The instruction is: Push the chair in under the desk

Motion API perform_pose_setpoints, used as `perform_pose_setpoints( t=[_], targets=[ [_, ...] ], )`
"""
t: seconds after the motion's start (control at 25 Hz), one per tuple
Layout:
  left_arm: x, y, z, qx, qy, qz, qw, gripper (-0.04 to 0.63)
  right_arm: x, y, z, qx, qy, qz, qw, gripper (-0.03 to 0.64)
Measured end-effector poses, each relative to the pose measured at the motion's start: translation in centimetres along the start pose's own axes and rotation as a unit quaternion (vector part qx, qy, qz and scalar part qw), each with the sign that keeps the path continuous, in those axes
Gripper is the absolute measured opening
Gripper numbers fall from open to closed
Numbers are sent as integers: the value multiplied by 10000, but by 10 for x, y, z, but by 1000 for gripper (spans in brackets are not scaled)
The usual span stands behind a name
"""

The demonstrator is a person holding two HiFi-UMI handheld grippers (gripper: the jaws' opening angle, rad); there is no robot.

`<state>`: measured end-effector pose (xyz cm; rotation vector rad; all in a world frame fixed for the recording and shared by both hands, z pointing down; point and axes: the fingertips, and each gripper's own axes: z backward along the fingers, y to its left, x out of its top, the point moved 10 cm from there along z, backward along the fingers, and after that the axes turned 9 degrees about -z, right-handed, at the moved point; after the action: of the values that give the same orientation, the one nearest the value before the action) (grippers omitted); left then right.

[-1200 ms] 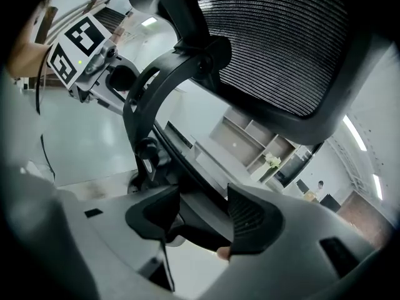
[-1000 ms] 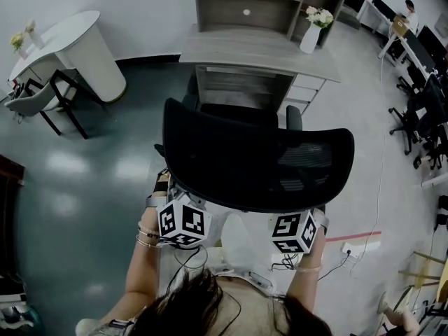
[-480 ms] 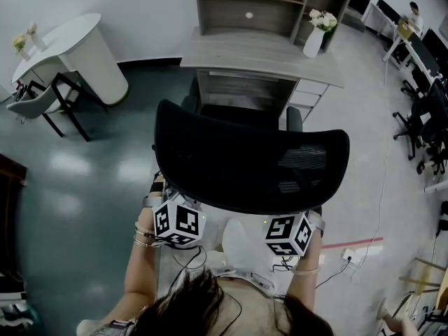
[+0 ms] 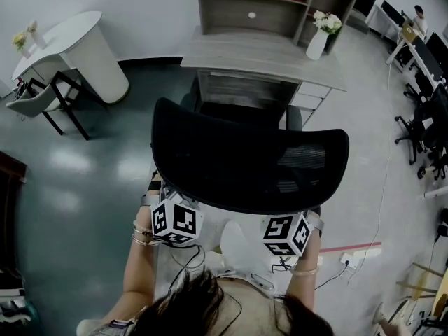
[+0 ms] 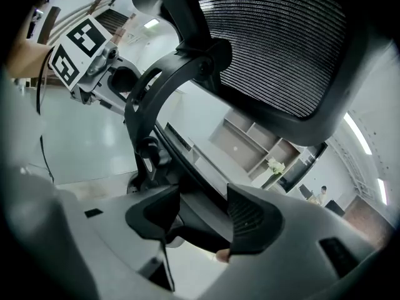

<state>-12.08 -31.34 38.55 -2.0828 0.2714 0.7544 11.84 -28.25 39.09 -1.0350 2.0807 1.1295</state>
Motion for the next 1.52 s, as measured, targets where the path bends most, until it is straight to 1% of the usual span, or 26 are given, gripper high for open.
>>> perform_pose_setpoints(
  t=[1.52],
  targets=[
    [-1,35,-60,177,5,24,9998,235,20,-34,-63,87,-231,91,9997,235]
  ],
)
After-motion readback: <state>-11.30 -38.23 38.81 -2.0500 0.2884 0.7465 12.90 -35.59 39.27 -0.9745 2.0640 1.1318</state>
